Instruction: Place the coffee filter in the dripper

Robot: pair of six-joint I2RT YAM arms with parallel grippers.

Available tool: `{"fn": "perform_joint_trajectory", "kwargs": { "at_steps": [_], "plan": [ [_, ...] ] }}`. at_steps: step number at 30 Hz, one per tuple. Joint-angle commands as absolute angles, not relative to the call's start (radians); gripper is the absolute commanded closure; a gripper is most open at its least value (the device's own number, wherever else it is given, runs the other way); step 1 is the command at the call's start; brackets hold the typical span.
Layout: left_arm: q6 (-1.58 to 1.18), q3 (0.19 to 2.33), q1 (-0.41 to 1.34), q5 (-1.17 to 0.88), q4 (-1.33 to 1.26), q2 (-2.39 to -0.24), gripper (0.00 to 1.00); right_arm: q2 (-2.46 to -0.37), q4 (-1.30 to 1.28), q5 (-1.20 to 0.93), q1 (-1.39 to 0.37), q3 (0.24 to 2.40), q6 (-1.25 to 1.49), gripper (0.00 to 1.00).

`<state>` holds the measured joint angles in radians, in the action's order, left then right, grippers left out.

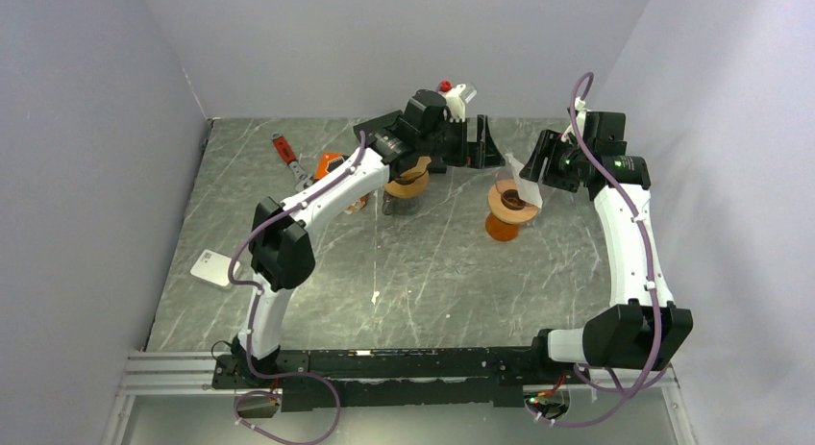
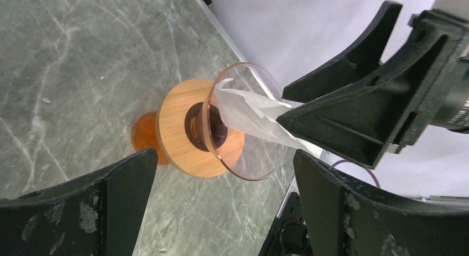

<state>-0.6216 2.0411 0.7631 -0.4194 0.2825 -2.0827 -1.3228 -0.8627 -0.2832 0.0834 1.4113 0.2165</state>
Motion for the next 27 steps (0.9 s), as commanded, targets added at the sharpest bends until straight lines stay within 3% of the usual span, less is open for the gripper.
{"fn": "perform_joint_trajectory", "kwargs": {
  "at_steps": [1, 27],
  "plan": [
    [-0.584, 2.130, 0.784, -0.368, 0.367, -2.111, 0.00, -1.313, -0.822, -0.292, 0.083, 1.425, 0.219, 0.34],
    [-0.582, 2.198, 0.815, -0.380, 0.335, -2.180, 0.01, -1.348, -0.864, -0.215, 0.062, 1.452, 0.202, 0.12]
  ]
}}
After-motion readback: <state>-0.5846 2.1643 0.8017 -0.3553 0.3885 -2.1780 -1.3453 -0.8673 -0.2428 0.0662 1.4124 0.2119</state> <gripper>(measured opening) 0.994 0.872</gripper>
